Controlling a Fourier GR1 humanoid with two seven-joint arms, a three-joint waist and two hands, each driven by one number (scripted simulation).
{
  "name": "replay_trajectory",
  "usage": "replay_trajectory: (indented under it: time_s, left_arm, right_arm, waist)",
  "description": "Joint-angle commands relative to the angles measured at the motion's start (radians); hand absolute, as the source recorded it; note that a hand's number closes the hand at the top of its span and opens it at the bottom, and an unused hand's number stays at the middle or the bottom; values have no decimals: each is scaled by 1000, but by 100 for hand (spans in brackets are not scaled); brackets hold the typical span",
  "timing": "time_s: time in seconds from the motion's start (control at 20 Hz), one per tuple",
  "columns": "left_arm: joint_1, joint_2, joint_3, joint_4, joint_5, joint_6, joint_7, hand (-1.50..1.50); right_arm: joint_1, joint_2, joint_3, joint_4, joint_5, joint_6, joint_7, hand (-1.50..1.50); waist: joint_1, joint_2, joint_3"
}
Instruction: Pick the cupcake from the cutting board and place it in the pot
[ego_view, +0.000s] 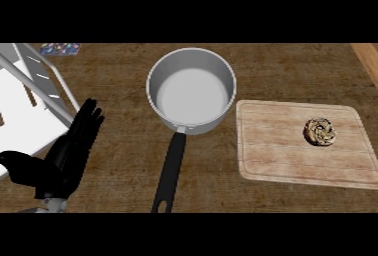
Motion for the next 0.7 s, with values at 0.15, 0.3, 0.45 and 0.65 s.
replay_trajectory:
  time_s: [0.15,0.3,0.45,0.65]
  left_arm:
    - [-130,-22,10,56,1,3,61,0]
    - [-124,-4,20,57,3,-10,74,0]
    - [-128,-33,-5,89,-18,-17,41,0]
    - [-177,-42,-5,91,-25,-8,89,0]
  right_arm:
    - [-32,-177,97,24,208,130,-245,-150]
    - [31,-205,168,46,308,52,-323,-150]
    - [8,-271,206,107,345,35,-370,-150]
    - [-33,-231,294,184,409,-48,-395,-150]
  waist:
    - [30,3,-4]
    - [34,-2,-4]
    - [41,-2,-6]
    - [54,-3,-6]
